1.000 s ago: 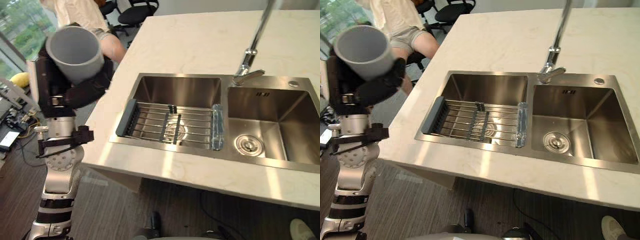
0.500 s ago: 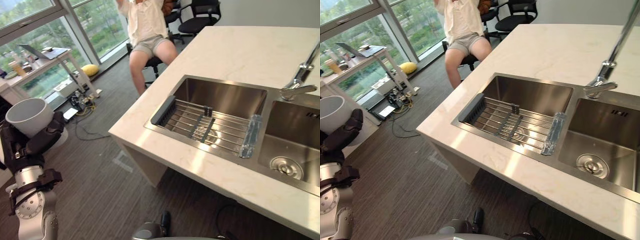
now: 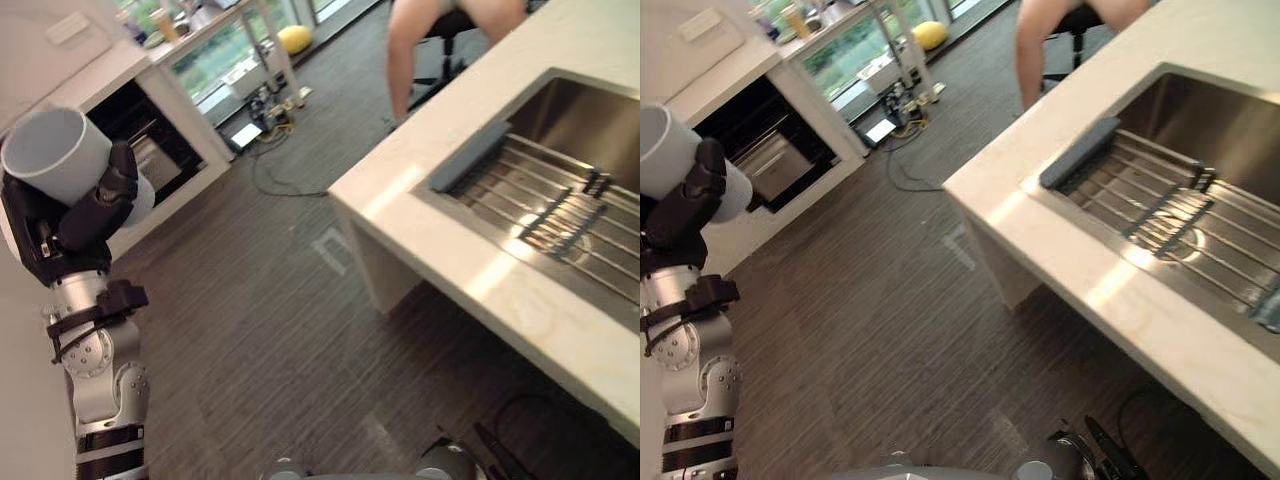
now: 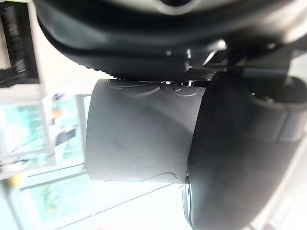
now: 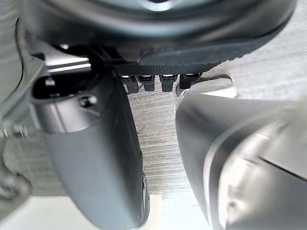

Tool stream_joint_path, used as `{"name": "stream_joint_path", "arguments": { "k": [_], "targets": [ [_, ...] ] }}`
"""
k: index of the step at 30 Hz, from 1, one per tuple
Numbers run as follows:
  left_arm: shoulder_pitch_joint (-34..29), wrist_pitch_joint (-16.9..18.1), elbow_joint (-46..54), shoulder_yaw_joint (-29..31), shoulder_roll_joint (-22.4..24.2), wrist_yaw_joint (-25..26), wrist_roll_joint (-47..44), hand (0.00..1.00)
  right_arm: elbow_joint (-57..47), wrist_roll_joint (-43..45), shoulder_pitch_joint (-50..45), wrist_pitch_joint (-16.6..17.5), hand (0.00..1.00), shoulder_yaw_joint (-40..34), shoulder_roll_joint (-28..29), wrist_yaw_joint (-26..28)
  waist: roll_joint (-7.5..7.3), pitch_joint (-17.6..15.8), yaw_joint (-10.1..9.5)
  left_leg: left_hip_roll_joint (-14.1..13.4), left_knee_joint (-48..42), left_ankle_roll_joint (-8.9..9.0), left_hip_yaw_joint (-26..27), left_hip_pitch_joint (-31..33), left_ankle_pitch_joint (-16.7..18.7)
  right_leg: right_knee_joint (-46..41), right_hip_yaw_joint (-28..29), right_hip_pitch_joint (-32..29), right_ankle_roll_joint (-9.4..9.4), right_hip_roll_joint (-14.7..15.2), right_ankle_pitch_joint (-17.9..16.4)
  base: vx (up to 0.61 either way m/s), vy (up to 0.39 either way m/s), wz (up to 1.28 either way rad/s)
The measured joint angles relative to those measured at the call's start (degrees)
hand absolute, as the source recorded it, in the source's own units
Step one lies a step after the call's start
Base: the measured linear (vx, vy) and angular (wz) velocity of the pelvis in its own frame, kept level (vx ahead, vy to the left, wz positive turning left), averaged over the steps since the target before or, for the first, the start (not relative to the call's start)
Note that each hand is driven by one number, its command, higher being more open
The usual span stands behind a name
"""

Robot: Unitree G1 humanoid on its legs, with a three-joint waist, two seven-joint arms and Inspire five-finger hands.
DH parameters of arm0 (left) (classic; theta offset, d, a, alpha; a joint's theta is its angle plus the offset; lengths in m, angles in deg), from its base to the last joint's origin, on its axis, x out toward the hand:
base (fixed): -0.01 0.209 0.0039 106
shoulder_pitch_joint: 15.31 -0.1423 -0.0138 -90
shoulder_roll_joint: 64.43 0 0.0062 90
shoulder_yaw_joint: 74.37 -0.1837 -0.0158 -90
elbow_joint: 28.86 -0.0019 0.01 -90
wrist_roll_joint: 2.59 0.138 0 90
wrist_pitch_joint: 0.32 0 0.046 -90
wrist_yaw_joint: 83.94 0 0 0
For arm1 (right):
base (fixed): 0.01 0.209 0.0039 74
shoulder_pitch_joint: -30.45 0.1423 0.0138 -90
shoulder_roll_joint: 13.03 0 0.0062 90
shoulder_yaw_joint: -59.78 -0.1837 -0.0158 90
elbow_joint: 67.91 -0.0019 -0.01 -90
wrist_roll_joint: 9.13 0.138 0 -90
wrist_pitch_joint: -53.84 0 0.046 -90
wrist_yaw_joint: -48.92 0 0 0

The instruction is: Walk over to the sink, pick up the cup, carry it to the dishwasher, place the cup inside the dishwasher, then close the dishwasher door

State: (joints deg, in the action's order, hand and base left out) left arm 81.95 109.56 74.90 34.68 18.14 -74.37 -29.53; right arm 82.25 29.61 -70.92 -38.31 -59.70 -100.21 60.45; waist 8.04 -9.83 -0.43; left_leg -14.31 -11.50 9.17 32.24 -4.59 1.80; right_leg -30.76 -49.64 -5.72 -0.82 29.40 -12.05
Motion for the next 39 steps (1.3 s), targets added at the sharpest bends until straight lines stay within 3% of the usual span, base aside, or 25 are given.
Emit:
{"name": "stream_joint_path", "arguments": {
  "k": [1, 2, 3, 4, 5, 6, 7, 8, 9, 10, 11, 13, 15, 17, 21, 26, 33, 35, 39],
  "targets": [
    [0.63, -0.68, 0.5, -0.36, -1.05, 0.03, 0.19, 0.0, -0.13, 0.27, 0.03, -0.12, 1.0, -0.03, 0.44, -0.77, -0.18, -0.18, -0.24, 0.67, 1.36, 0.98, -0.95, -0.02, 0.76, 0.86, -0.19, 1.06, -0.2, -0.28, 1.11, -0.09, 0.412, 1.0],
    [1.26, -2.28, 0.95, -0.94, -2.95, 0.11, 1.31, 0.0, -0.14, 0.49, -0.12, -0.48, 1.0, -1.15, 1.44, -2.77, -0.36, -0.48, -0.36, 2.65, 5.27, 0.06, -3.2, 0.37, -1.25, 0.97, 1.28, 2.5, 0.14, -0.49, 2.96, -0.1, 0.464, 1.16],
    [1.09, -2.28, 0.12, -1.33, -4.63, -0.02, 1.7, 0.0, -0.27, 1.32, -0.2, -0.64, 1.0, -3.36, 2.94, -4.56, -1.33, -0.65, -0.11, 4.93, 6.06, -0.84, -4.13, -0.01, 0.89, -1.04, 8.02, 2.4, 1.2, 0.37, 4.04, -0.09, 0.469, 1.33],
    [1.34, -2.19, -1.01, -1.85, -4.88, -0.11, 1.71, 0.0, -0.37, 2.33, -0.66, -1.02, 1.0, -4.45, 4.36, -5.23, -2.99, -1.16, -0.08, 6.8, 5.52, -1.69, -6.35, 0.27, 1.06, -2.08, 13.11, 2.22, 2.88, 1.44, 5.1, -0.07, 0.447, 1.94],
    [1.25, -2.18, -3.66, -3.78, -3.97, -0.8, 1.69, 0.0, -0.46, 2.71, -2.92, -2.12, 1.0, -6.45, 6.72, -5.41, -4.15, -1.14, 0.58, 9.02, 4.15, -3.8, -12.73, 1.98, 2.2, -4.61, 24.31, 1.47, 7.24, 0.94, 9.25, 0.0, 0.368, 2.72],
    [1.35, -2.16, -6.7, -6.17, -2.38, -1.82, 1.27, 0.0, 0.24, 2.63, -5.11, -3.43, 1.0, -8.1, 9.29, -5.25, -3.86, -0.92, 1.85, 9.25, 1.63, -5.35, -20.52, 5.31, 2.99, -5.3, 36.62, 1.46, 3.14, -4.64, 6.89, 0.02, 0.3, 3.07],
    [1.6, -2.21, -7.84, -6.84, -1.17, -2.64, 0.89, 0.0, 0.32, 2.57, -6.17, -4.06, 1.0, -8.89, 10.96, -5.06, -3.7, -0.8, 2.31, 9.57, 0.96, -5.93, -24.54, 7.02, 3.03, -5.69, 40.49, 1.74, 1.88, -8.07, 4.26, 0.07, 0.176, 3.26],
    [1.62, -2.29, -8.93, -8.27, 1.23, -2.78, 0.25, 0.0, 0.26, 0.6, -8.52, -3.9, 1.0, -8.88, 14.08, -3.68, -4.62, -0.61, 2.35, 11.09, 1.53, -6.85, -31.18, 8.52, 2.35, -7.59, 46.7, 1.04, 1.64, -13.99, 0.07, 0.09, 0.075, 2.5],
    [1.54, -2.57, -9.27, -8.96, 2.19, -2.72, -0.24, 0.0, 0.1, -0.61, -9.72, -3.76, 1.0, -8.17, 15.29, -2.8, -5.12, -0.55, 2.37, 12.1, 1.98, -7.13, -34.08, 8.71, 2.0, -8.53, 49.45, 0.59, 1.43, -16.46, -1.65, 0.15, 0.042, 2.94],
    [1.51, -3.76, -9.5, -10.41, 3.75, -2.65, -1.44, 0.0, -0.16, -2.46, -11.98, -2.83, 1.0, -5.69, 16.55, -1.25, -6.08, -0.2, 2.82, 14.09, 2.18, -7.47, -40.2, 8.74, 1.62, -9.21, 53.41, 0.24, -0.02, -20.57, -4.61, 0.21, -0.024, 2.7],
    [1.5, -4.31, -9.48, -11.99, 3.8, -2.55, -2.39, 0.0, -0.74, -5.52, -13.42, -1.54, 1.0, -3.06, 16.49, 0.14, -6.98, 0.36, 3.04, 15.86, 1.91, -7.65, -44.44, 8.61, 1.6, -8.02, 55.06, -0.33, -2.0, -22.82, -6.44, 0.21, -0.066, 2.51],
    [1.55, -4.66, -8.98, -12.68, 2.73, -2.38, -2.81, 0.0, -2.72, -9.15, -13.44, 0.27, 1.0, 0.91, 14.59, 0.52, -8.72, 1.39, 2.7, 17.93, 1.66, -7.63, -46.38, 8.58, 1.6, -0.99, 54.9, -1.56, -2.75, -22.82, -6.66, 0.22, -0.095, 1.67],
    [1.51, -5.68, -8.31, -12.08, 1.71, -2.28, -3.04, 0.0, -4.69, -9.5, -11.41, 0.63, 1.0, 3.82, 11.52, 0.53, -10.5, 2.45, 2.08, 19.6, 1.67, -7.28, -46.07, 8.58, 1.86, 7.61, 54.71, -2.32, -3.83, -21.32, -1.26, 0.19, -0.14, 0.99],
    [0.33, -6.59, -6.06, -11.84, 2.12, -2.92, -4.29, 0.0, -5.54, -7.11, -5.79, 0.16, 1.0, 5.66, 6.77, 1.02, -9.29, 3.12, 0.78, 17.51, 1.76, -6.4, -45.06, 8.54, 2.85, 11.64, 52.71, 0.42, -2.95, -22.77, -0.7, 0.13, -0.136, 0.36],
    [-0.04, -6.42, -4.67, -11.64, 2.13, -6.67, -5.71, 0.0, -7.79, -1.58, 1.89, -2.44, 1.0, 7.43, 2.89, 2.09, -9.29, 3.28, -0.72, 14.66, 3.49, -5.91, -42.81, 7.36, 2.75, 14.4, 52.35, 2.12, -1.75, -25.13, 0.72, 0.05, -0.085, -0.05],
    [-0.39, -6.41, -4.85, -11.33, 4.08, -10.85, -5.67, 0.0, -5.82, -0.32, 3.66, -6.99, 1.0, 9.16, 4.15, 2.5, -9.37, 3.35, -0.67, 13.76, 5.13, -5.83, -39.44, 4.84, 2.71, 17.66, 53.63, 4.57, -1.87, -25.64, 2.12, 0.05, 0.008, -0.2],
    [-1.03, -6.39, -5.76, -10.46, 5.86, -14.1, -5.85, 0.0, -2.19, 0.82, -0.13, -10.0, 1.0, 10.11, 6.7, 2.83, -9.48, 3.44, 1.57, 13.18, 5.87, -5.85, -33.27, 2.88, 2.72, 21.16, 57.04, 5.37, -2.59, -25.76, 5.2, -0.02, 0.045, -0.41],
    [-1.02, -6.09, -6.76, -10.76, 6.53, -14.87, -6.02, 0.0, -2.11, 2.53, -1.6, -10.12, 1.0, 10.01, 6.73, 3.09, -9.53, 3.84, 2.75, 12.98, 6.22, -5.91, -32.71, 2.11, 2.72, 21.81, 57.39, 5.77, -2.57, -25.92, 5.65, -0.08, 0.011, -0.16],
    [-0.99, -5.71, -10.38, -13.31, 6.58, -14.41, -4.78, 0.0, -2.03, 2.68, -3.52, -10.09, 1.0, 9.67, 6.73, 3.52, -9.17, 4.52, 3.31, 12.11, 6.82, -6.09, -31.24, 0.33, 2.49, 23.2, 56.83, 7.15, -2.7, -26.2, 6.86, -0.07, -0.009, -0.2]
  ]
}}
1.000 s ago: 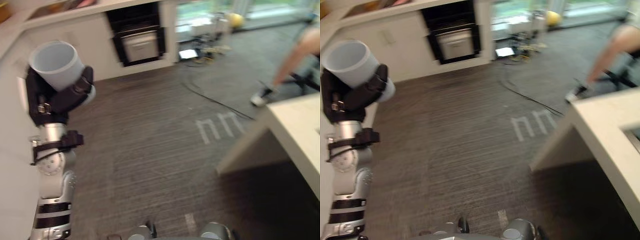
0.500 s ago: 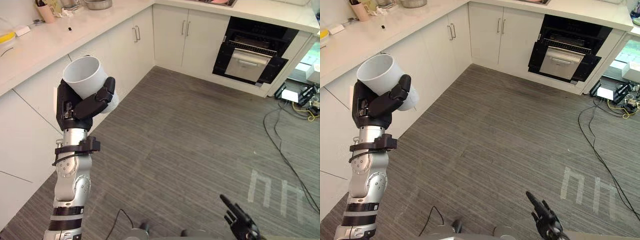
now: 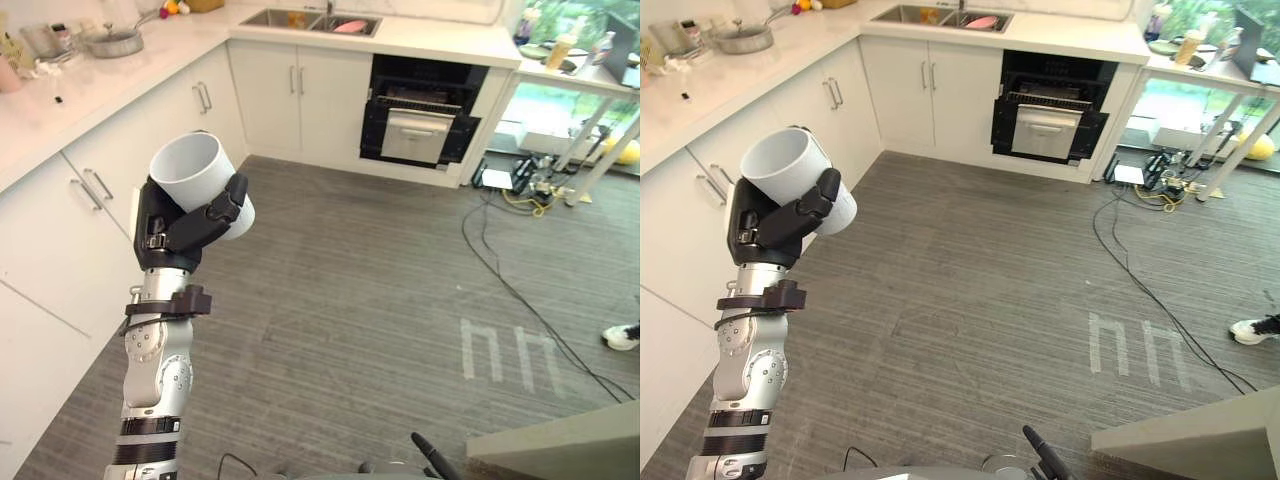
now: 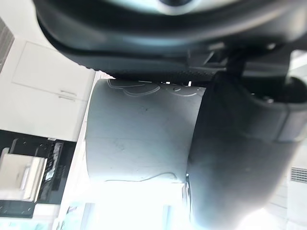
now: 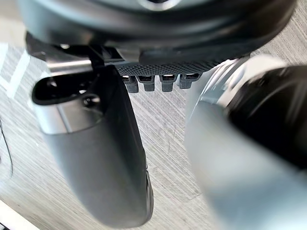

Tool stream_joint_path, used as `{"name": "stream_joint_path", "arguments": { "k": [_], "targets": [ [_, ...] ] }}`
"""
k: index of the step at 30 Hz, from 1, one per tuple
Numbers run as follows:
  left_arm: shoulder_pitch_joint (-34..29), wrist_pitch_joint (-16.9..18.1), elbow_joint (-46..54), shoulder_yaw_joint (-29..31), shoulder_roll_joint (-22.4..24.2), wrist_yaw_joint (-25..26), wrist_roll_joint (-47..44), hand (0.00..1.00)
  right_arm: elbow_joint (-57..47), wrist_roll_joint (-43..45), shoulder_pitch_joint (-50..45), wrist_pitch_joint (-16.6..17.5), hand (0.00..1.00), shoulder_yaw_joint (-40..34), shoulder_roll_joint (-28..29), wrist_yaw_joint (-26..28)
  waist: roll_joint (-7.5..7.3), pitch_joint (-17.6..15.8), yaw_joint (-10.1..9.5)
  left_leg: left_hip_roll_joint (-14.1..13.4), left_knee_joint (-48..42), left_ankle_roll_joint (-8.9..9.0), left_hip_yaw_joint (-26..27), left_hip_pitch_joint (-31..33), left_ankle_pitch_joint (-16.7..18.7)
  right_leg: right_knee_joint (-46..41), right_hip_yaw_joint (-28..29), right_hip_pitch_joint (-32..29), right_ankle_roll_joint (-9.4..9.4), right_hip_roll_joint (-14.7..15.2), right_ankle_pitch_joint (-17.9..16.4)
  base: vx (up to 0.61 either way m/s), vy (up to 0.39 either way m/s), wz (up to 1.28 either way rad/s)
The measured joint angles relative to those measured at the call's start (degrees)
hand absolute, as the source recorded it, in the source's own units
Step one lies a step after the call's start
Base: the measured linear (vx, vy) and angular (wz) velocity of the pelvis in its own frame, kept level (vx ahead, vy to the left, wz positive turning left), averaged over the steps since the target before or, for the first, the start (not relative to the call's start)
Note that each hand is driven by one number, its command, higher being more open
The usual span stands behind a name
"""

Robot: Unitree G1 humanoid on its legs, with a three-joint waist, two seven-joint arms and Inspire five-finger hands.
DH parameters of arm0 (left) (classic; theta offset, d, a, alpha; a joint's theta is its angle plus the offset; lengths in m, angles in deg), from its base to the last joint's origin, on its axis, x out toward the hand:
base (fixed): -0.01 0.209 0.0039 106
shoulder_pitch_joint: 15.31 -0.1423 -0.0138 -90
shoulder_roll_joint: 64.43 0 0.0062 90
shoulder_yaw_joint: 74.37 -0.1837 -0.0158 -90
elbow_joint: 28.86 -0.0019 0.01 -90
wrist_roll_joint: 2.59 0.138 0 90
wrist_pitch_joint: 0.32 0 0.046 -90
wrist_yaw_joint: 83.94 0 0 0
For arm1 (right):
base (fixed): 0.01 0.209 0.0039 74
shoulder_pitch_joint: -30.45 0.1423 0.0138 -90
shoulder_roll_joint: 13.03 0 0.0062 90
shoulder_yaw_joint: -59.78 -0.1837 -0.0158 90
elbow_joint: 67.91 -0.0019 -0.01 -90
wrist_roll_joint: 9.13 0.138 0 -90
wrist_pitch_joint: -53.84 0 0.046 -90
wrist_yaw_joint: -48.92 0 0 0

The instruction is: Walk over to the sink, pick up the cup, carry it to the dishwasher, place the cup inside the dishwasher, then close the dishwasher door

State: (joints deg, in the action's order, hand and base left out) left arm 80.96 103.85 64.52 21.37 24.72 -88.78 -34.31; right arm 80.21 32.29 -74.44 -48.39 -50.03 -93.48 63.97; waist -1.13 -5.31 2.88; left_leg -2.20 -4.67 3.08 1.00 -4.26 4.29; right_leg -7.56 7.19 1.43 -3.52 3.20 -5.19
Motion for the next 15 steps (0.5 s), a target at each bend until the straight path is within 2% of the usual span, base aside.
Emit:
{"name": "stream_joint_path", "arguments": {
  "k": [5, 6, 10, 15],
  "targets": [
    [1.06, -0.16, -6.01, -4.2, -0.07, 6.44, 7.36, 0.0, -0.01, -0.11, -0.78, 0.58, 1.0, 0.0, 0.51, -0.32, 0.66, 0.86, 1.58, -0.86, 3.04, 0.63, -0.38, -1.17, -2.31, 2.14, -2.48, 1.15, 0.36, -0.19, 1.99, -0.03, -0.035, 0.03],
    [4.08, -3.12, -10.4, -6.11, -1.07, 13.81, 20.01, 0.0, -0.32, -4.67, 0.44, 1.4, 1.0, 0.03, 1.08, -2.32, 2.0, 1.19, 2.8, -1.35, 6.86, 1.14, -2.03, -1.77, -5.04, 7.89, -5.52, 3.69, 0.5, -0.18, 5.01, 0.0, 0.0, 0.0],
    [4.07, -3.12, -10.41, -6.11, -1.04, 13.81, 20.01, 0.0, -0.32, -4.67, 0.43, 1.4, 1.0, 0.03, 1.08, -2.32, 2.02, 1.17, 2.79, -1.36, 6.82, 1.14, -2.01, -1.77, -5.04, 7.93, -5.51, 3.7, 0.5, -0.19, 5.01, 0.0, 0.0, 0.0],
    [2.37, -3.11, -10.4, -5.96, 1.33, 13.7, 15.89, 0.0, -0.21, -5.61, 0.43, 1.29, 1.0, 0.34, 0.84, -2.32, 2.23, 1.0, 2.6, -1.48, 5.59, 1.71, -0.66, -1.49, -4.65, 12.35, -5.45, 6.08, 0.68, -0.13, 7.49, -0.01, -0.001, -0.01]
  ]
}}
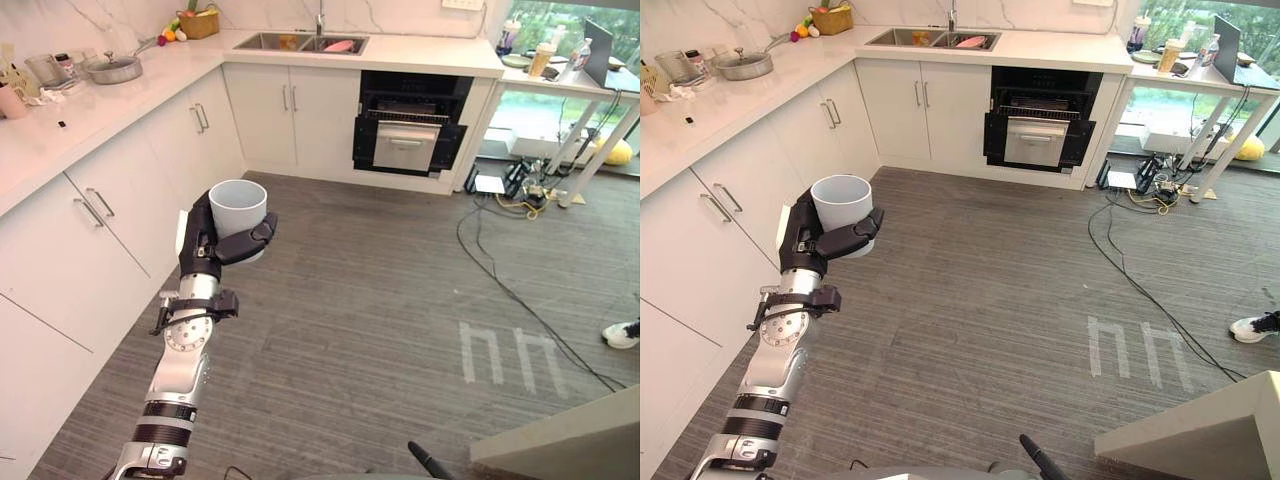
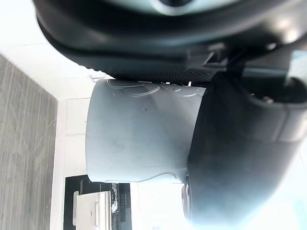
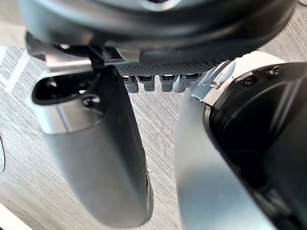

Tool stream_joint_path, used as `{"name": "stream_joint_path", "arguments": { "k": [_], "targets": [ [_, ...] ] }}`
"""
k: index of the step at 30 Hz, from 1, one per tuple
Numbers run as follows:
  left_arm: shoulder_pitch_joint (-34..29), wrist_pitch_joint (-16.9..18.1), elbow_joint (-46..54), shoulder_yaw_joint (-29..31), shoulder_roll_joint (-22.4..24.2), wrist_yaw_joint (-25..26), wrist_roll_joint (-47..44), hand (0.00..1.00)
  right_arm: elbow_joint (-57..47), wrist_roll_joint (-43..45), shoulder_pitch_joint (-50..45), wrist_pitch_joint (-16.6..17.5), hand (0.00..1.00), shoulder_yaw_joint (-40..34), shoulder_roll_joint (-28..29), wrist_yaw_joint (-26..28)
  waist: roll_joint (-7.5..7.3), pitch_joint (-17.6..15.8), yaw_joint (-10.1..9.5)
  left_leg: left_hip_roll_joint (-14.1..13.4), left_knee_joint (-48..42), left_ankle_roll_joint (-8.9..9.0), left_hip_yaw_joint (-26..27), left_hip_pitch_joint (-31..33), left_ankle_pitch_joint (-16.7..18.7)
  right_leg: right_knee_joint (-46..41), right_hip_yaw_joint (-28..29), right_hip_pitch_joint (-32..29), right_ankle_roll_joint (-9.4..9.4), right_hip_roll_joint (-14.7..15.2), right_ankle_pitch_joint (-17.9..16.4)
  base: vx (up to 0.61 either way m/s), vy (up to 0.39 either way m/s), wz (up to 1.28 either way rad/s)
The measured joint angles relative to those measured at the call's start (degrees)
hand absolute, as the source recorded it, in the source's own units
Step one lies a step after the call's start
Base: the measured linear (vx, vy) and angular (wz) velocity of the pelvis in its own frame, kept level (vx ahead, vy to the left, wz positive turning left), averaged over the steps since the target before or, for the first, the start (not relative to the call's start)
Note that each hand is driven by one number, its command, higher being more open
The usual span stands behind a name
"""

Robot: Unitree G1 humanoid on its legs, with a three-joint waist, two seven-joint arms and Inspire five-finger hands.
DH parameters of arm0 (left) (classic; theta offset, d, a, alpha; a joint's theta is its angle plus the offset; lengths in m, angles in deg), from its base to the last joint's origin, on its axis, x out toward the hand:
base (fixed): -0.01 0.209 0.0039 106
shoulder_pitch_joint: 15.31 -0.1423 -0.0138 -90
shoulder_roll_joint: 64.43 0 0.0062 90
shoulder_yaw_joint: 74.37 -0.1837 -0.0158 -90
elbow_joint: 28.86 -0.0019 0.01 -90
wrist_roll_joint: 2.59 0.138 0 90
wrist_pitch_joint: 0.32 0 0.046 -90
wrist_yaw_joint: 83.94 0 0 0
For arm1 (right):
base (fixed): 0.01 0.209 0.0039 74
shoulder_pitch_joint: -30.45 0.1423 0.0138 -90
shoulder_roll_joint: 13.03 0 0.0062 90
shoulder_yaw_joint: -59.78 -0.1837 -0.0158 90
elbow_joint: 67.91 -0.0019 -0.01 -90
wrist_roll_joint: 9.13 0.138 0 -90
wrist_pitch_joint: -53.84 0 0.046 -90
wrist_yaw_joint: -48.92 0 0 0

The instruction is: Walk over to the sink, pick up the cup, carry it to the dishwasher, place the cup inside the dishwasher, then close the dishwasher door

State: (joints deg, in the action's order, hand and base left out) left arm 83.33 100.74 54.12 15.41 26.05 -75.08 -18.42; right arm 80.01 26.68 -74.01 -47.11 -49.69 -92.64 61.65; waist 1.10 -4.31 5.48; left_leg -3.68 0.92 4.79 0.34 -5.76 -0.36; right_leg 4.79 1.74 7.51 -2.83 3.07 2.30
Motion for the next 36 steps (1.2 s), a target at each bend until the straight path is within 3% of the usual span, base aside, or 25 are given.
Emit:
{"name": "stream_joint_path", "arguments": {
  "k": [4, 6, 9, 11, 13, 14, 15, 17, 18, 19, 20, 21, 22, 23, 26, 28, 29, 30, 31, 32, 35, 36],
  "targets": [
    [-4.39, 0.01, 0.4, 0.27, 4.57, -0.06, -4.81, 0.0, -0.01, -0.12, 0.46, -0.04, 1.0, 2.42, -1.24, -0.11, 0.77, -0.81, -0.07, -1.11, -2.86, 0.57, 7.12, -0.07, 0.78, 0.33, -1.2, 1.5, 0.03, -0.06, -0.35, -0.08, -0.011, -0.09],
    [-8.54, 0.04, 2.34, 1.53, 6.51, -0.05, -8.17, 0.0, 0.03, -2.22, 1.58, 0.19, 1.0, 3.8, -2.41, -1.28, 1.65, -1.39, -1.66, -2.44, -3.58, 0.37, 9.98, -0.47, 1.73, 0.35, -9.26, 1.54, 0.21, 1.23, -0.52, -0.09, -0.019, -0.53],
    [-9.99, -0.03, 2.74, 2.67, 6.72, -0.05, -11.91, 0.0, 0.12, -1.46, 1.67, 0.25, 1.0, 4.1, -2.45, -1.87, 1.91, -1.47, -1.94, -3.31, -3.7, 0.05, 11.05, -0.72, 2.3, -0.83, -10.75, 1.19, 0.45, 0.9, -0.48, -0.02, -0.048, -0.12],
    [-9.83, -0.1, 3.73, 2.83, 7.52, -0.1, -12.59, 0.0, 0.18, -0.35, 1.71, 0.59, 1.0, 3.84, -2.57, -2.01, 2.5, -1.45, -1.83, -3.44, -3.64, 0.05, 11.57, -0.54, 2.3, -4.89, -11.3, -0.82, 0.45, 1.41, -2.84, 0.03, -0.021, 0.18],
    [-9.21, -0.14, 5.39, 2.57, 7.97, -1.01, -12.95, 0.0, 0.15, 0.85, 1.7, 1.93, 1.0, 2.2, -2.03, -2.27, 1.89, -1.39, -1.86, -1.6, -3.69, -0.54, 11.41, -0.6, 2.68, -15.72, -12.02, -5.15, -0.93, 4.47, -9.28, 0.06, 0.05, 0.31],
    [-8.83, -0.18, 5.38, 2.47, 7.97, -1.34, -12.99, 0.0, 0.14, 0.89, 1.61, 2.3, 1.0, 1.63, -1.78, -2.47, 1.36, -1.31, -1.82, -0.8, -3.74, -0.92, 11.32, -0.51, 2.93, -18.07, -12.32, -6.03, -1.33, 5.7, -10.78, 0.11, 0.121, 0.59],
    [-7.78, -0.62, 5.4, 1.27, 7.98, -1.71, -13.01, 0.0, 0.11, 1.15, 1.06, 3.32, 1.0, 0.39, -1.48, -3.49, 0.82, -1.04, -1.62, 1.5, -3.95, -2.16, 11.08, -0.73, 3.73, -22.19, -13.81, -6.4, -2.73, 9.14, -12.82, 0.13, 0.113, 0.62],
    [-6.45, -0.92, 5.34, 0.09, 8.61, -1.73, -13.02, 0.0, 0.12, 1.22, 0.86, 4.18, 1.0, -0.99, -1.66, -4.61, 0.64, -1.34, -1.63, 3.73, -3.84, -3.07, 10.03, -1.67, 4.47, -32.8, -14.43, -9.61, -2.91, 12.78, -14.16, 0.12, 0.11, 0.56],
    [-5.82, -1.44, 5.32, -0.53, 8.92, -1.61, -12.99, 0.0, 0.01, 1.26, 1.2, 4.76, 1.0, -1.71, -1.45, -5.18, 0.15, -1.73, -1.59, 5.09, -4.82, -3.92, 8.97, -2.82, 5.07, -42.79, -12.99, -12.93, -1.2, 15.25, -12.82, 0.11, 0.147, 0.49],
    [-5.67, -1.83, 5.32, -1.61, 9.02, -1.32, -12.97, 0.0, 0.08, 1.19, 1.22, 4.73, 1.0, -1.61, -1.17, -5.22, -0.56, -2.11, -1.44, 5.83, -6.0, -5.31, 7.55, -4.44, 6.93, -51.01, -9.89, -15.53, 0.47, 16.26, -8.96, 0.14, 0.185, 0.45],
    [-5.67, -1.92, 5.31, -2.11, 9.21, -1.2, -12.91, 0.0, 0.07, 1.15, 1.17, 4.77, 1.0, -1.61, -1.05, -5.15, -0.63, -2.21, -1.34, 5.92, -6.53, -5.61, 6.99, -4.98, 7.51, -54.03, -8.68, -16.82, 0.8, 16.31, -6.39, 0.18, 0.173, 0.51],
    [-5.71, -1.91, 5.13, -3.36, 9.87, -0.97, -12.72, 0.0, 0.0, 1.13, 0.86, 4.81, 1.0, -1.73, -0.06, -4.84, -0.19, -2.51, -1.02, 5.2, -8.4, -6.29, 5.39, -5.86, 9.74, -59.42, -4.92, -20.11, 0.25, 13.39, -8.1, 0.17, 0.128, 0.45],
    [-5.71, -1.87, 5.09, -3.74, 9.98, -0.79, -12.68, 0.0, -0.15, 1.12, 0.9, 4.83, 1.0, -1.73, 0.44, -4.69, -0.19, -2.51, -0.65, 4.69, -9.08, -6.33, 4.79, -5.89, 10.48, -58.94, -4.36, -20.89, 0.34, 11.53, -10.51, 0.19, 0.086, 0.65],
    [-5.62, -1.86, 5.08, -4.1, 9.89, -0.54, -12.38, 0.0, -0.68, 1.18, 1.17, 4.82, 1.0, -1.66, 1.57, -4.54, -0.18, -2.5, 0.23, 4.12, -9.22, -6.4, 3.09, -6.25, 11.23, -55.24, -4.34, -22.21, 0.47, 8.63, -13.01, 0.17, 0.027, 0.52],
    [-4.79, -1.98, 5.09, -6.25, 9.51, -0.57, -12.4, 0.0, -2.14, 3.74, 0.69, 4.3, 1.0, -1.61, 3.42, -6.15, -1.3, -3.41, 0.24, 3.94, -8.03, -6.09, 1.09, -8.47, 12.9, -40.09, -7.1, -25.47, -0.11, 5.53, -12.99, 0.32, -0.066, 0.44],
    [-4.46, -2.53, 5.12, -6.95, 8.95, -0.64, -12.39, 0.0, -2.7, 5.65, 0.67, 3.34, 1.0, -1.67, 3.45, -6.9, -1.43, -4.18, 0.01, 3.4, -7.88, -5.27, 1.02, -11.06, 15.51, -28.95, -8.48, -26.44, -0.28, 4.3, -9.26, 0.43, -0.144, 0.14],
    [-4.21, -2.79, 5.16, -7.23, 8.6, -0.93, -12.37, 0.0, -2.7, 5.6, 0.34, 2.83, 1.0, -1.84, 3.4, -6.87, -1.52, -4.12, 0.07, 3.06, -8.2, -4.54, 0.66, -12.87, 17.75, -23.54, -8.53, -26.5, -0.24, 3.92, -4.49, 0.54, -0.187, 0.22],
    [-4.15, -3.02, 5.17, -7.31, 8.75, -1.37, -12.37, 0.0, -2.68, 5.56, 0.02, 2.51, 1.0, -2.96, 3.3, -6.76, -1.16, -4.06, 0.48, 2.15, -8.34, -4.18, 0.23, -14.26, 19.31, -24.38, -9.02, -26.05, 0.37, 3.52, 0.57, 0.69, -0.227, 0.29],
    [-3.72, -3.25, 5.45, -7.67, 9.52, -1.78, -12.37, 0.0, -2.66, 5.41, -0.29, 2.46, 1.0, -4.36, 3.23, -6.62, 0.23, -3.76, 0.52, 0.64, -8.14, -3.53, 0.91, -15.33, 20.05, -28.28, -9.54, -27.18, 3.04, 2.51, 1.66, 0.68, -0.222, 0.29],
    [-3.11, -3.31, 5.74, -8.35, 9.46, -2.18, -12.25, 0.0, -2.8, 5.24, 0.14, 2.48, 1.0, -5.21, 3.58, -6.46, 0.72, -3.6, 0.54, -0.48, -8.71, -2.59, 2.66, -15.57, 19.1, -32.48, -10.3, -28.34, 3.17, 2.21, -2.05, 0.53, -0.185, 0.21],
    [-2.97, -3.5, 6.97, -10.15, 9.55, -2.77, -12.13, 0.0, -5.4, 5.03, -0.4, 2.22, 1.0, -5.21, 4.31, -5.98, 0.43, -3.52, 0.57, -1.97, -12.18, -1.53, 5.31, -15.7, 15.02, -36.12, -12.26, -26.91, 4.1, 2.19, -6.47, 0.45, -0.206, 0.22],
    [-3.05, -3.51, 7.36, -10.73, 9.83, -2.86, -11.73, 0.0, -7.47, 5.02, -0.94, 2.25, 1.0, -5.01, 4.41, -5.5, 0.49, -3.52, 0.69, -3.03, -18.16, -0.58, 6.17, -13.85, 12.68, -35.0, -13.19, -24.54, 4.32, 1.63, -8.34, 0.5, -0.263, 0.17]
  ]
}}
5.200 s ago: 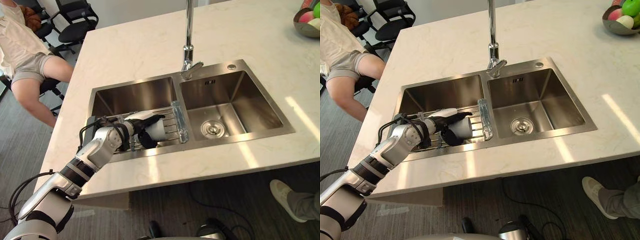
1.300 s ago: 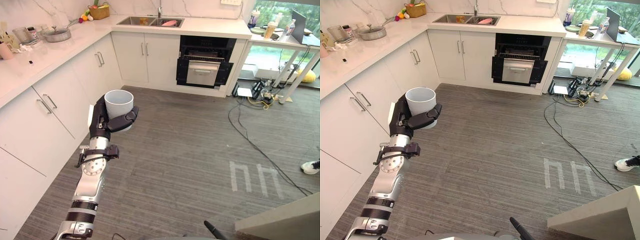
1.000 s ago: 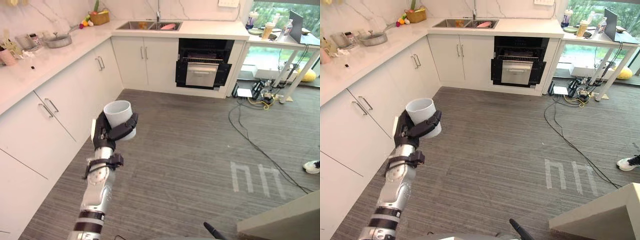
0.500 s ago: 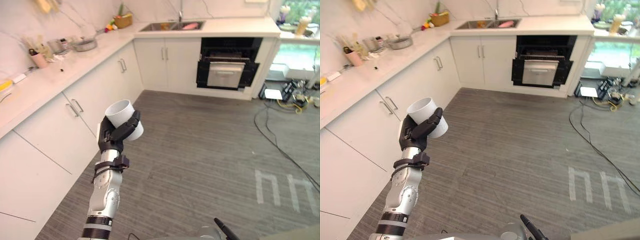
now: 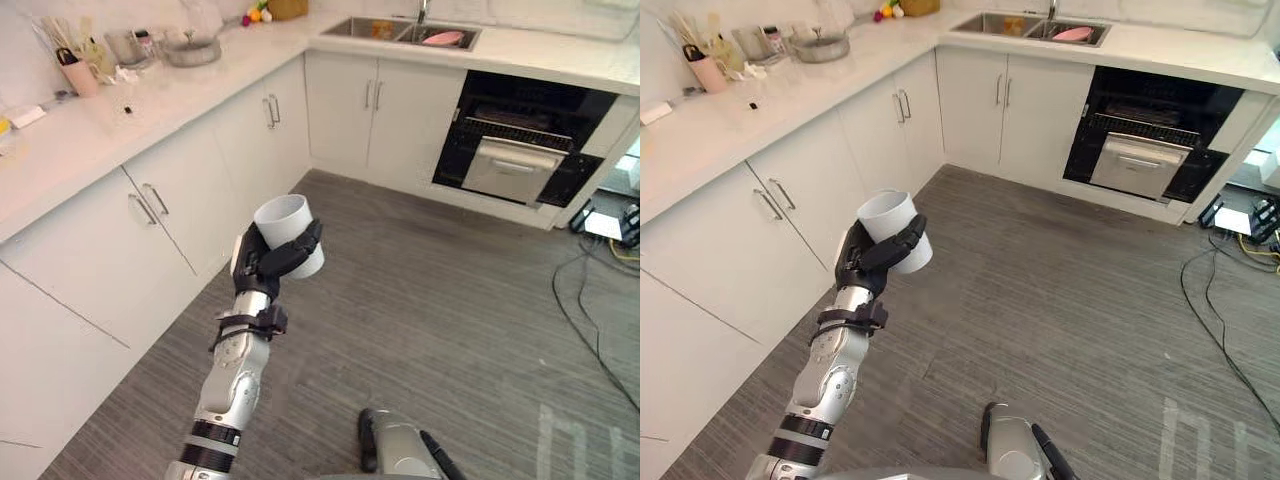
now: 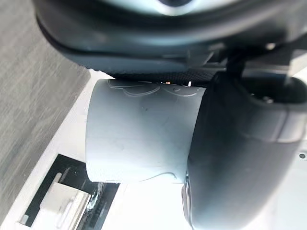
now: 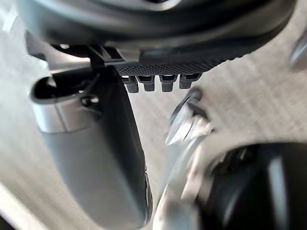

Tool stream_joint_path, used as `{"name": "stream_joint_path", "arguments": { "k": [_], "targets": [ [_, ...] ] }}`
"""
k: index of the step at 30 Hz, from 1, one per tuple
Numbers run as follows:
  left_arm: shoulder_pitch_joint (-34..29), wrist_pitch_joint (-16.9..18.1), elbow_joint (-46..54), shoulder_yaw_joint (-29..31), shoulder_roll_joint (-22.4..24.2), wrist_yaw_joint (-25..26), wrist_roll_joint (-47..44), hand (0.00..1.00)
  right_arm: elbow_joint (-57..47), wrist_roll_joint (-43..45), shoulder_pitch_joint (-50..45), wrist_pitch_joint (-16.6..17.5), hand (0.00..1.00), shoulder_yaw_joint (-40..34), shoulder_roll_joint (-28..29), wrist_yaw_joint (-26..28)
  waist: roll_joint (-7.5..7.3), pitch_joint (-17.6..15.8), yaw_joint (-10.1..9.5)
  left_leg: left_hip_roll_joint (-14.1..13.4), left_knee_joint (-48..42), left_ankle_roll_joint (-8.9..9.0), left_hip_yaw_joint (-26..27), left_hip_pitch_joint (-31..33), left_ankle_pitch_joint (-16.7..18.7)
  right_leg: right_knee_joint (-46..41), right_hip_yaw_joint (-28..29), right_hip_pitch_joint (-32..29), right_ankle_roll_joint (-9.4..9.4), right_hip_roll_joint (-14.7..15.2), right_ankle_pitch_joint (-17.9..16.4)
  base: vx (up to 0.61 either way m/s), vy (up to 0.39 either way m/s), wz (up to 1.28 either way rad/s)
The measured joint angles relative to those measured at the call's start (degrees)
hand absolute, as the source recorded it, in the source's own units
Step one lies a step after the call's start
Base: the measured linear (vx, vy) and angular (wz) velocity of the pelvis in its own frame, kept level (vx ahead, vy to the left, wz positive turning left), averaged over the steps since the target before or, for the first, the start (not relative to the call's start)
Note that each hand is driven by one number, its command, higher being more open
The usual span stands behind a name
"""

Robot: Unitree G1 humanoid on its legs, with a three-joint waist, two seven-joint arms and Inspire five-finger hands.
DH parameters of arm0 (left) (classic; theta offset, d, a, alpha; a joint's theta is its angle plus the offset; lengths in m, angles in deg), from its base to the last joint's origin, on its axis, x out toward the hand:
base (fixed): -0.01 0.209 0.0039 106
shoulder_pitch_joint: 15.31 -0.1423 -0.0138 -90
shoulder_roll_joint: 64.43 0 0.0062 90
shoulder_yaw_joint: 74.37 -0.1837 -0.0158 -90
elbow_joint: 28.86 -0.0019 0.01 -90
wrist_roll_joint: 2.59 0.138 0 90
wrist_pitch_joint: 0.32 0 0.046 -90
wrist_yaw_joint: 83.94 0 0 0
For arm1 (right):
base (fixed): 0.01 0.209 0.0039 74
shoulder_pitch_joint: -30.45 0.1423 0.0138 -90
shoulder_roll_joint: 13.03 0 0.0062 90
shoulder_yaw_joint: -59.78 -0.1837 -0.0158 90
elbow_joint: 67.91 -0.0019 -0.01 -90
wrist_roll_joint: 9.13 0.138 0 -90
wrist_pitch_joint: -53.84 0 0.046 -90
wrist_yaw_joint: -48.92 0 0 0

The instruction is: Walk over to the sink, pick up the cup, carry it to the dishwasher, place the cup inside the dishwasher, then close the dishwasher door

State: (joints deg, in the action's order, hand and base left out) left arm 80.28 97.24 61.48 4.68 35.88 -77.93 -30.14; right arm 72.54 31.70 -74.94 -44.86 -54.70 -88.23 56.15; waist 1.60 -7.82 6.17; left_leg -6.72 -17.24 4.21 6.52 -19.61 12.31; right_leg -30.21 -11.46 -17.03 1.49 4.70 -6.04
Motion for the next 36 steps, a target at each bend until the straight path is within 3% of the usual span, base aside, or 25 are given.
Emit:
{"name": "stream_joint_path", "arguments": {
  "k": [1, 2, 3, 5, 6, 9, 11, 12, 13, 14, 15, 16, 18, 19, 20, 22, 23, 24, 26, 28, 29, 31, 33, 34, 36],
  "targets": [
    [-0.14, 0.0, 0.64, -0.06, 0.33, -0.05, 0.79, 0.0, -1.04, 0.01, -0.05, 0.29, 1.0, 0.04, -0.03, 0.63, 0.3, 0.13, -0.17, -2.02, -10.06, 2.46, 0.81, 4.1, -3.38, 2.31, -0.51, 3.11, 0.42, -1.23, -1.17, 0.5, -0.267, 0.11],
    [-0.24, 0.0, 1.17, 0.0, 0.37, -0.06, 0.8, 0.0, -1.48, 0.01, -0.05, 0.64, 1.0, 0.15, 0.0, 0.89, 0.4, 0.17, -0.24, -3.21, -15.8, 2.55, 1.02, 6.58, -6.34, 3.76, -0.49, 4.67, 0.72, -2.04, -1.56, 0.5, -0.236, -0.17],
    [-1.27, 0.0, 2.89, 0.97, 0.53, -0.19, 0.82, 0.0, -2.44, 0.03, 0.06, 1.45, 1.0, 0.81, -0.12, 1.35, 0.67, -0.04, -1.0, -6.58, -27.38, 2.13, 2.15, 11.44, -16.98, 7.77, 0.54, 9.47, 2.3, -4.39, -2.51, 0.5, -0.157, -0.49],
    [-2.86, -0.01, 5.51, 2.97, 0.69, -0.48, 0.76, 0.0, -4.22, 0.69, 0.37, 4.74, 1.0, 3.0, -0.47, 1.42, 1.07, -0.26, -2.32, -9.99, -41.96, -0.29, 2.12, 18.46, -10.42, 12.62, 2.81, 16.35, 3.63, -7.68, -3.32, 0.57, -0.124, -0.73],
    [-3.85, 0.02, 6.94, 4.4, 0.6, -0.7, 0.74, 0.0, -4.38, 2.89, 1.35, 7.97, 1.0, 4.47, -0.92, 1.72, 0.98, -0.4, -3.33, -10.0, -45.08, -3.32, 2.13, 23.22, -5.32, 14.96, 5.1, 20.19, 4.1, -8.64, -4.05, 0.54, -0.061, -1.03],
    [-5.77, 0.42, 7.48, 7.36, -1.68, -1.12, 0.54, 0.0, -5.17, 5.13, 6.32, 15.37, 1.0, 9.17, -3.08, 2.42, 0.39, -0.76, -5.33, -5.39, -29.36, -3.78, 3.69, 31.47, 0.76, 19.05, 12.4, 26.97, 2.64, -6.93, -5.69, 0.48, 0.078, -1.22],
    [-7.44, 0.43, 9.21, 8.35, -2.0, -0.9, 0.6, 0.0, -8.19, 4.95, 9.13, 17.93, 1.0, 13.16, -4.79, 0.92, 0.39, -0.65, -5.48, -0.93, -8.26, -1.7, 2.48, 33.87, -2.36, 20.07, 15.94, 29.04, 0.43, -4.29, -6.98, 0.54, 0.228, -1.04],
    [-8.87, 0.41, 11.28, 8.43, -1.33, -0.53, 0.67, 0.0, -10.48, 4.55, 10.28, 18.83, 1.0, 13.98, -5.66, 0.12, 1.94, -0.32, -5.62, -0.34, 3.81, 1.02, 1.03, 35.53, -6.47, 21.49, 17.63, 30.47, -0.42, -3.98, -7.43, 0.63, 0.374, -0.92],
    [-9.72, 0.53, 12.84, 8.41, -1.12, -0.27, 0.8, 0.0, -10.93, 3.94, 11.34, 19.78, 1.0, 14.21, -5.39, -0.74, 2.87, -0.09, -6.63, -0.75, 4.08, 2.94, 1.68, 36.87, -13.19, 23.3, 19.46, 32.53, -1.65, -3.76, -8.4, 0.66, 0.389, -0.88],
    [-9.75, 0.66, 12.85, 8.41, -1.11, -0.13, 0.81, 0.0, -10.87, 3.81, 11.5, 19.93, 1.0, 14.45, -5.13, -1.09, 2.64, -0.07, -7.01, -0.68, 3.58, 1.98, 2.53, 36.32, -16.76, 24.1, 19.77, 33.81, -1.68, -3.07, -8.44, 0.7, 0.386, -0.56],
    [-9.48, 0.66, 12.85, 8.85, -1.09, 0.3, 0.81, 0.0, -10.82, 2.61, 11.8, 20.12, 1.0, 15.42, -4.95, -1.53, 1.45, -0.76, -6.65, 0.18, -0.48, -3.13, 3.81, 36.41, -17.3, 25.17, 18.41, 36.35, -1.72, -1.25, -8.39, 0.55, 0.26, -0.12],
    [-9.43, 0.67, 12.84, 9.37, -1.0, 0.3, 0.83, 0.0, -10.86, 2.02, 11.95, 20.11, 1.0, 15.85, -4.83, -1.91, 0.77, -1.17, -6.42, 0.6, -3.68, -4.86, 4.15, 36.99, -15.4, 25.25, 17.78, 37.29, -1.8, -0.28, -8.12, 0.66, 0.287, -0.07],
    [-10.6, 0.97, 12.8, 11.67, -0.73, 0.33, 1.78, 0.0, -11.09, 1.62, 12.82, 19.64, 1.0, 17.13, -4.28, -3.6, 1.35, -1.82, -7.06, -3.19, -21.1, -6.73, 6.64, 42.05, -8.94, 24.15, 18.86, 38.88, -1.8, -0.09, -4.55, 0.61, 0.29, -0.37],
    [-11.38, 1.76, 12.79, 11.83, -0.6, 0.35, 2.42, 0.0, -11.75, 1.55, 12.22, 19.57, 1.0, 17.59, -4.15, -4.53, 0.26, -0.94, -6.96, -1.55, -17.3, -5.04, 8.64, 42.55, -6.94, 21.15, 17.47, 38.48, -2.38, 1.15, -4.56, 0.56, 0.322, -0.53],
    [-12.67, 3.37, 13.21, 11.63, -0.07, 0.13, 3.65, 0.0, -12.63, 0.95, 11.99, 18.93, 1.0, 17.49, -4.2, -5.65, -1.18, 0.06, -7.19, 0.8, -11.27, -7.85, 10.98, 39.25, -7.08, 13.6, 16.73, 36.49, -5.03, 3.19, -5.88, 0.42, 0.249, -0.29],
    [-13.03, 3.39, 13.16, 11.85, 0.0, 0.13, 4.16, 0.0, -13.17, -0.03, 11.76, 17.99, 1.0, 17.43, -4.13, -5.95, -3.51, 1.43, -6.88, 4.16, -9.17, -9.31, 12.51, 37.3, -5.88, 3.9, 15.77, 32.04, -8.23, 6.54, -4.92, 0.43, 0.193, -0.12],
    [-12.89, 3.39, 13.18, 11.72, -0.01, -0.11, 4.5, 0.0, -13.7, -0.08, 11.85, 17.4, 1.0, 16.71, -4.04, -6.19, -4.42, 1.31, -6.45, 6.51, -7.83, -10.44, 13.33, 34.59, -4.66, -6.49, 15.58, 27.5, -16.47, 9.0, 0.33, 0.49, 0.204, 0.04],
    [-12.74, 3.37, 13.17, 11.57, -0.21, -0.23, 4.52, 0.0, -13.88, -0.14, 11.51, 17.11, 1.0, 16.01, -3.52, -6.21, -4.59, 1.08, -5.65, 8.01, -6.46, -10.94, 12.94, 32.0, -3.72, -15.13, 16.21, 24.1, -17.18, 9.86, 4.42, 0.58, 0.233, 0.17],
    [-12.41, 3.16, 13.13, 11.18, -0.28, -0.28, 4.52, 0.0, -13.98, -1.65, 9.96, 16.86, 1.0, 15.76, -2.44, -6.18, -4.29, 0.65, -3.98, 9.93, -3.63, -11.13, 11.42, 25.94, -2.36, -34.3, 14.09, 16.24, -16.25, 10.4, 3.06, 0.42, 0.126, 0.35],
    [-10.18, 3.14, 12.65, 8.2, -0.44, 0.21, 4.6, 0.0, -15.61, -4.15, 5.28, 16.89, 1.0, 15.92, -0.86, -6.13, -2.8, -0.42, -3.03, 10.0, 1.93, -11.02, 7.98, 17.29, -2.05, -42.42, 8.8, 7.78, -8.41, 9.56, -1.51, 0.49, 0.082, 0.55],
    [-9.16, 3.14, 12.47, 7.33, -0.6, 0.24, 4.6, 0.0, -16.26, -4.16, 4.26, 16.89, 1.0, 15.99, -0.4, -6.13, -2.76, -0.46, -2.53, 9.98, 2.97, -11.0, 6.73, 15.99, -2.04, -41.53, 8.25, 5.77, -7.22, 9.0, -2.41, 0.46, -0.005, 0.89],
    [-4.54, 3.11, 10.91, 3.03, -0.95, 0.23, 4.81, 0.0, -20.48, -4.13, 0.84, 16.89, 1.0, 15.75, 1.03, -6.45, -2.61, -1.33, -0.28, 9.13, 5.29, -9.98, 1.43, 11.61, -0.79, -28.28, 8.11, -0.01, -5.59, 5.56, -4.95, 0.37, -0.105, 1.1],
    [-2.76, 2.83, 10.15, 0.09, -1.22, 0.1, 5.26, 0.0, -24.22, -4.15, -1.39, 17.06, 1.0, 15.68, 1.26, -6.36, -2.65, -1.47, 0.18, 7.97, 5.38, -8.4, -0.44, 9.14, 1.08, -11.18, 7.07, -1.14, -6.54, 3.98, -4.45, 0.36, -0.17, 0.6],
    [-2.69, 2.74, 9.91, -1.24, -1.14, -0.43, 5.98, 0.0, -25.82, -4.13, -2.23, 17.89, 1.0, 14.77, 1.56, -5.64, -2.74, -1.54, 0.04, 7.42, 5.43, -7.12, -0.62, 6.48, 2.96, 0.73, 3.75, -1.08, -7.21, 3.9, -2.32, 0.4, -0.198, 0.18],
    [-3.08, 2.55, 9.58, -1.94, -1.12, -1.46, 6.76, 0.0, -26.37, -3.94, -2.31, 19.21, 1.0, 13.37, 1.35, -4.86, -3.67, -0.77, -0.65, 7.54, 6.61, -5.14, 0.54, 2.18, 5.5, 10.0, -3.6, -0.53, -6.88, 4.82, 2.9, 0.51, -0.225, -0.15]
  ]
}}
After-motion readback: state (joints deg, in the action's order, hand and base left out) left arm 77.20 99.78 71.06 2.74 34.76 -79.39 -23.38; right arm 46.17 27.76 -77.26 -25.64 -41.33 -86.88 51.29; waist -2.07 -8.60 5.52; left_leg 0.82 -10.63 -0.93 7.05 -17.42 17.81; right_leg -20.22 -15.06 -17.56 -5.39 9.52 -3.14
